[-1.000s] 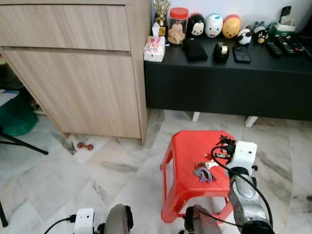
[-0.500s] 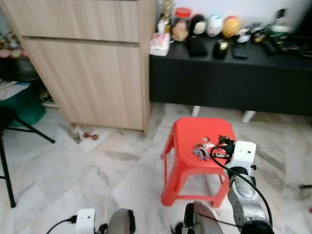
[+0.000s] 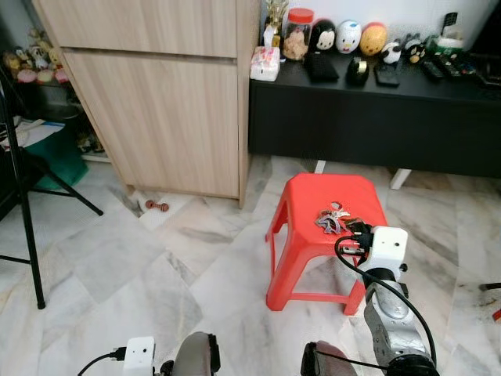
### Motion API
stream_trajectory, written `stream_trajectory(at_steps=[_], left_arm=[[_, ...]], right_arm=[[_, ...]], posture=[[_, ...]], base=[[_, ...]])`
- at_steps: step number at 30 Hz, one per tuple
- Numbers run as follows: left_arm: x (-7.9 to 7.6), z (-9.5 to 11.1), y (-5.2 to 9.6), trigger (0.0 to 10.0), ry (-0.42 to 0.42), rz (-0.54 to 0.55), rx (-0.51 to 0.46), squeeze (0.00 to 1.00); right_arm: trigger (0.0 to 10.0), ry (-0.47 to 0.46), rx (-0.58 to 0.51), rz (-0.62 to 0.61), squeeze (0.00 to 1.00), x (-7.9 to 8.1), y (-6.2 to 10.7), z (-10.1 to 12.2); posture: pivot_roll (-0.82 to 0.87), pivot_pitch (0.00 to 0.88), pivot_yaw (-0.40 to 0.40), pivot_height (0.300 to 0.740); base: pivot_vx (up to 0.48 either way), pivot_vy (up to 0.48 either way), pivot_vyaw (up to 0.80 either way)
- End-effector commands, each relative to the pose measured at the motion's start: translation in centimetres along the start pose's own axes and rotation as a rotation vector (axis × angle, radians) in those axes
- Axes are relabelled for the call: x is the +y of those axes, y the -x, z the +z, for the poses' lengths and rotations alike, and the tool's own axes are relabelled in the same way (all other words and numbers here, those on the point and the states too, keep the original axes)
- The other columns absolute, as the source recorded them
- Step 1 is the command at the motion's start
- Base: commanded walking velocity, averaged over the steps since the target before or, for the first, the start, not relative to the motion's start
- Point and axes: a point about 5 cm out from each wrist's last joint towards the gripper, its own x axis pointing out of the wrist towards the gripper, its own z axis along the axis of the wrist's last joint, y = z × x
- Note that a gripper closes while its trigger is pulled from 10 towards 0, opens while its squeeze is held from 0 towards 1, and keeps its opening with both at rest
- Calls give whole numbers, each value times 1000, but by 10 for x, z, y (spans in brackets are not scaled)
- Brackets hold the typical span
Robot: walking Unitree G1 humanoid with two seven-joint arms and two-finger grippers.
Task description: Hang keys on a hook
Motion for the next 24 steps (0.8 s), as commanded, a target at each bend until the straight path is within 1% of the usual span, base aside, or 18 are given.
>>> stream_trajectory(at_steps=[1, 5, 11, 15, 17, 24], left_arm=[[-1, -3, 1, 10000, 13, 1, 12, 0], [-2, -3, 1, 10000, 15, -1, 12, 0], [-2, -3, 0, 10000, 17, -1, 10, 0], [-3, -5, 1, 10000, 30, -6, 24, 0], [-3, -6, 1, 10000, 63, 9, 25, 0], [-4, -9, 2, 10000, 43, 4, 38, 0]], right_arm=[[10000, 7, -30, 3, 0, -1, -2, 6], [10000, 11, -30, 7, 0, 0, -2, 6], [10000, 7, -23, 14, 0, 3, -1, 4], [10000, 8, -14, 14, 0, 4, -2, 3], [10000, 7, -11, 26, 0, 6, -2, 3], [10000, -3, 1, 27, 0, 9, -1, 0]], posture=[[131, 70, -20, 690], [131, 63, -20, 700], [130, 59, -25, 740], [123, 61, -25, 740], [122, 61, -25, 740], [121, 72, -25, 740]], base=[[0, 0, 0], [0, 0, 0], [0, 0, 0], [0, 0, 0], [0, 0, 0], [0, 0, 0]])
